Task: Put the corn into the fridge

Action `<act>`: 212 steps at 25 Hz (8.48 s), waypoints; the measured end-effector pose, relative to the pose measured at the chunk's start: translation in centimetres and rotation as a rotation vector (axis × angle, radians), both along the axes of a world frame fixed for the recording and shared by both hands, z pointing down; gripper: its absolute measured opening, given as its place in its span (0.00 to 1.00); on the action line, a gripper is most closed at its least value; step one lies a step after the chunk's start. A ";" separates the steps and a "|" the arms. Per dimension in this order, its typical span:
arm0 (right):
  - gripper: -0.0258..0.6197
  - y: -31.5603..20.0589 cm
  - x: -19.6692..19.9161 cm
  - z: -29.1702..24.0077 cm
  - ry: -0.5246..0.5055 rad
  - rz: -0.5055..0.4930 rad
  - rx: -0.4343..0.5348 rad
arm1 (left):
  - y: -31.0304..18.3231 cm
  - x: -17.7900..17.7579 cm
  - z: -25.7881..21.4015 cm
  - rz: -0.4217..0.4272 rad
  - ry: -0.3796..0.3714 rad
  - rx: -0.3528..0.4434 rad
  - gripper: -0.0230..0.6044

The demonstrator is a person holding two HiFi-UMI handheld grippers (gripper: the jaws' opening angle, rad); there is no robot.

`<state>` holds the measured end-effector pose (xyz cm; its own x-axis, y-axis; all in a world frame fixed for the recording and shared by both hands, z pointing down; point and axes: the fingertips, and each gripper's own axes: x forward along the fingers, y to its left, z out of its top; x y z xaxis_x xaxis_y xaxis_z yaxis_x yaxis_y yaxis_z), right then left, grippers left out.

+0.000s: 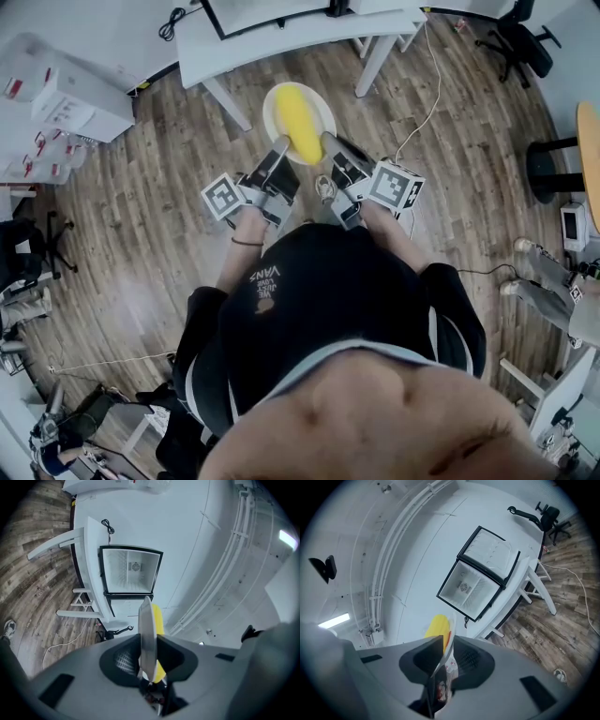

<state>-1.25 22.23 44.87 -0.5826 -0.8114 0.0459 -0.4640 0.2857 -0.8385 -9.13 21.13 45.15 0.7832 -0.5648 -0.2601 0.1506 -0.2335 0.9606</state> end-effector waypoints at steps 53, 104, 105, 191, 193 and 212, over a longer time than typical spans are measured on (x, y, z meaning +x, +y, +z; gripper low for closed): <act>0.13 -22.4 8.2 0.6 0.000 -0.186 -0.006 | -21.0 8.1 1.0 -0.173 0.016 -0.039 0.17; 0.13 -38.0 4.9 0.6 0.011 -0.069 -0.034 | -37.5 4.8 1.2 -0.059 0.035 -0.075 0.17; 0.13 -38.4 4.7 0.7 0.010 -0.066 -0.035 | -37.9 4.6 1.2 -0.057 0.035 -0.077 0.17; 0.27 -54.9 3.4 0.6 0.081 -0.194 0.013 | -53.4 2.4 2.3 -0.319 0.077 -0.199 0.17; 0.28 -54.7 3.5 0.0 0.120 -0.203 0.054 | -53.5 2.4 2.3 -0.330 0.075 -0.201 0.17; 0.43 -51.7 2.8 -1.2 0.603 -0.242 0.427 | -54.3 2.6 2.3 -0.409 0.071 -0.224 0.17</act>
